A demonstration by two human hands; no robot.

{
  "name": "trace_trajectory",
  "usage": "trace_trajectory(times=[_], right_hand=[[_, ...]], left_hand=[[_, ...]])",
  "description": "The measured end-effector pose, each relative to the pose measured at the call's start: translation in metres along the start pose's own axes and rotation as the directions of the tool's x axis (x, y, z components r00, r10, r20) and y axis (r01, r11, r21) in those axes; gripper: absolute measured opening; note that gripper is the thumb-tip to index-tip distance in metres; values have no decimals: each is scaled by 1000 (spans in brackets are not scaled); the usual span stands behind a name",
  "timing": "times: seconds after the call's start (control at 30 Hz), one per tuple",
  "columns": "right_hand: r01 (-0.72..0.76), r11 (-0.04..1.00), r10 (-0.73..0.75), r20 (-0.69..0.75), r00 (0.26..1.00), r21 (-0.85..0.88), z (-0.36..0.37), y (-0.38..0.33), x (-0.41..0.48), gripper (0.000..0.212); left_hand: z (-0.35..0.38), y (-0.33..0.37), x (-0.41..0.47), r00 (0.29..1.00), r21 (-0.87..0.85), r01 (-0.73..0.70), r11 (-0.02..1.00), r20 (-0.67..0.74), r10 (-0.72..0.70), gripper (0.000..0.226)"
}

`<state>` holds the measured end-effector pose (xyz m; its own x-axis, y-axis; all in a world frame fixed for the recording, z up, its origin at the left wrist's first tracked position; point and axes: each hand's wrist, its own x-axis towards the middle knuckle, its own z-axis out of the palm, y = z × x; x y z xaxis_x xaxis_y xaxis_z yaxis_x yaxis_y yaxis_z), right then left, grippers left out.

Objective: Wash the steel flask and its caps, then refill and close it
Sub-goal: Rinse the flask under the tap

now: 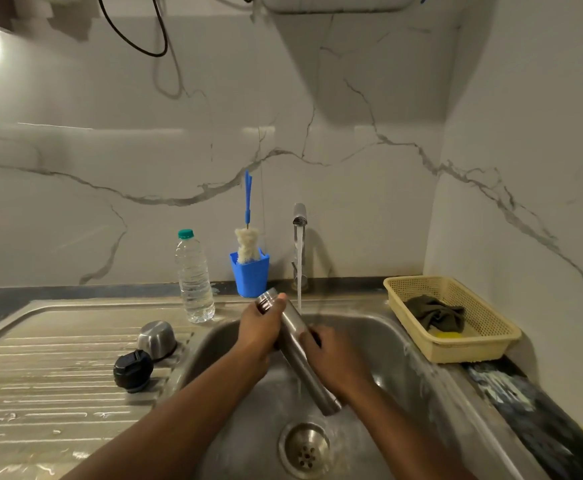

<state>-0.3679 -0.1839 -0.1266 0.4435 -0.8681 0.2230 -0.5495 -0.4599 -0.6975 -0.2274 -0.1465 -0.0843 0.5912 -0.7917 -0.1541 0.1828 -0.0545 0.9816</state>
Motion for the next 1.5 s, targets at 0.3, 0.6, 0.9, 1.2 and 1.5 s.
trace_trajectory(times=[0.3, 0.6, 0.9, 1.2, 1.5], right_hand=[[-24, 987, 24, 5, 1000, 156, -5, 6, -3, 47], [-121, 972, 115, 45, 992, 199, -6, 8, 2, 56], [-90, 970, 78, 63, 995, 226, -10, 9, 2, 74], [-132, 937, 114, 74, 991, 324, -16, 9, 1, 91], [-192, 910, 153, 133, 979, 368, -18, 9, -1, 94]], left_hand=[[21, 6, -1, 993, 86, 28, 996, 109, -37, 31], [14, 0, 1, 990, 111, 68, 992, 112, -80, 24], [-19, 14, 4, 992, 112, 44, 993, 111, -56, 17], [-57, 19, 7, 999, 135, -10, 991, -29, 14, 13], [-76, 18, 6, 999, 120, -23, 992, -39, 28, 12]])
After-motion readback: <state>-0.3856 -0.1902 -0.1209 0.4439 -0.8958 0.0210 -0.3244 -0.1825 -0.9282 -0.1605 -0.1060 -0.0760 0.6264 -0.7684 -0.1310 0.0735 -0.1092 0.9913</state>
